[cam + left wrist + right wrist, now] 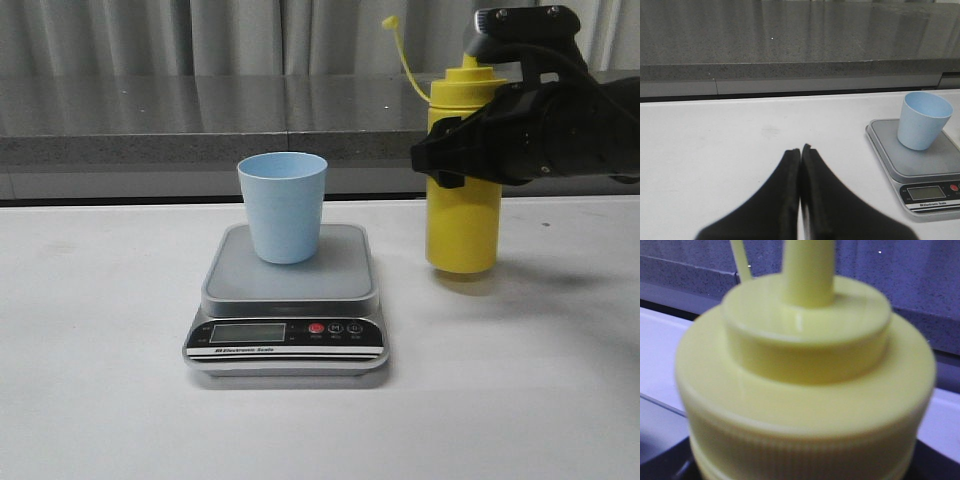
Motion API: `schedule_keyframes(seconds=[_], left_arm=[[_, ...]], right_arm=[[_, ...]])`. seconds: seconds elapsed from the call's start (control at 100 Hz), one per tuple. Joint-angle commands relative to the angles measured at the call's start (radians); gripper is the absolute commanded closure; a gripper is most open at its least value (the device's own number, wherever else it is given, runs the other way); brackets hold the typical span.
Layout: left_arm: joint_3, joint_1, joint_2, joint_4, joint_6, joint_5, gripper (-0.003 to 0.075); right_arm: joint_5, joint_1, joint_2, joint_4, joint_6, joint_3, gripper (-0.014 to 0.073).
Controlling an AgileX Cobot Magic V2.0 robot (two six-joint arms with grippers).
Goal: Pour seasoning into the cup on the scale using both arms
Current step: 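Turn the bottle upright and lower it to the table with the right gripper, then open the right gripper and withdraw it from the bottle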
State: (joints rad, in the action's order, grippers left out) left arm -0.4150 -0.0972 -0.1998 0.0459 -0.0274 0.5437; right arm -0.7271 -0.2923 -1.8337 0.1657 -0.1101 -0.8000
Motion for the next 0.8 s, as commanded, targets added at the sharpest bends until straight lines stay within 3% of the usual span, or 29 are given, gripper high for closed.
schedule_keyframes(seconds=[0.0, 0.27, 0.37, 0.46, 0.68, 0.79], left_arm=[[-0.025, 0.001, -0.008, 0.004, -0.008, -0.08, 0.0741], [-0.025, 0.001, -0.008, 0.004, -0.008, -0.08, 0.0741], [-0.025, 0.001, -0.008, 0.004, -0.008, -0.08, 0.0741], [-0.025, 0.001, -0.008, 0.004, -0.008, -0.08, 0.0741], [-0.025, 0.001, -0.008, 0.004, -0.008, -0.08, 0.0741], [-0.025, 0.001, -0.008, 0.004, -0.008, -0.08, 0.0741]], right_arm=[[-0.15, 0.007, 0.01, -0.007, 0.012, -0.018, 0.0653], [-0.203, 0.007, -0.03, -0.036, 0.011, -0.018, 0.0648], [-0.202, 0.007, -0.037, -0.037, 0.011, -0.018, 0.0594], [-0.2, 0.007, -0.037, -0.037, 0.011, -0.018, 0.047], [-0.204, 0.007, -0.035, -0.037, 0.01, -0.018, 0.0041], [-0.204, 0.007, -0.033, -0.037, 0.01, -0.016, -0.0072]])
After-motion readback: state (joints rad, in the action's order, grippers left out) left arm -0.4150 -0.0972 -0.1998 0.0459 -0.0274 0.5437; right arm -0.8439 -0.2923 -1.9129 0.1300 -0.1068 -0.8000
